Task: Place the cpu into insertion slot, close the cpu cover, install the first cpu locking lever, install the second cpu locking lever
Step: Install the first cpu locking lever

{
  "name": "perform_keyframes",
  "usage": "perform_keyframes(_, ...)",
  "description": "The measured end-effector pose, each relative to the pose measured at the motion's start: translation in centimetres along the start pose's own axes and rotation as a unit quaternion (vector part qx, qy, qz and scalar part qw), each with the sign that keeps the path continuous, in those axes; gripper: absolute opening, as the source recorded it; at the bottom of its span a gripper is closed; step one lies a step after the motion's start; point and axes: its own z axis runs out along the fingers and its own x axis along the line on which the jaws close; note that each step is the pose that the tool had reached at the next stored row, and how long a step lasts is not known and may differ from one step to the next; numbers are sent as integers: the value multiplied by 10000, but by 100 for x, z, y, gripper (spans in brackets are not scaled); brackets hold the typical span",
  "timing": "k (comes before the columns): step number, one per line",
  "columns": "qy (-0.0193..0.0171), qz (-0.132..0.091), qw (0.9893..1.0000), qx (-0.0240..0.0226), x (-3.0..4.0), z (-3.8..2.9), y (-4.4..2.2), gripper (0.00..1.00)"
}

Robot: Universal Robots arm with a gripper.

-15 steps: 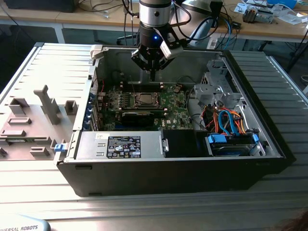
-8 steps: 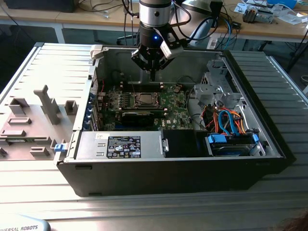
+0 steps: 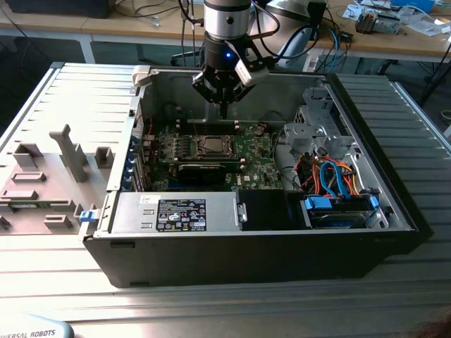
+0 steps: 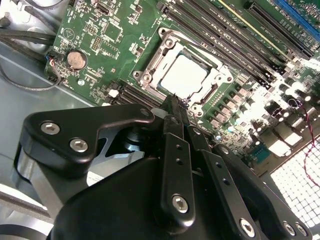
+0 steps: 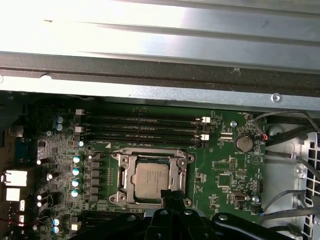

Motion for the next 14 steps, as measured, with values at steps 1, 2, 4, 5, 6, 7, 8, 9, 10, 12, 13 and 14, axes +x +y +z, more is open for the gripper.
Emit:
perform_keyframes(1, 0, -6, 10000, 0, 0, 0, 0, 11)
perform_keyframes(2, 0, -11, 10000, -1, 0, 0, 0, 11)
perform_keyframes(4, 0, -21, 10000, -1, 0, 0, 0, 11)
perform_keyframes(5, 0, -25, 10000, -1, 0, 0, 0, 11)
perform_keyframes(6, 0, -29, 10000, -1, 0, 0, 0, 11)
perform_keyframes(7, 0, -37, 10000, -1, 0, 0, 0, 11)
perform_keyframes(8, 0, -44, 10000, -2, 0, 0, 0, 11)
perform_keyframes(9, 0, -48, 10000, -2, 0, 0, 0, 11)
perform_keyframes(10, 0, -52, 10000, -2, 0, 0, 0, 11)
perform_keyframes(12, 0, -68, 10000, -3, 0, 0, 0, 11)
perform_keyframes(13, 0, -72, 10000, -3, 0, 0, 0, 11)
perform_keyframes(14, 0, -76, 10000, -3, 0, 0, 0, 11)
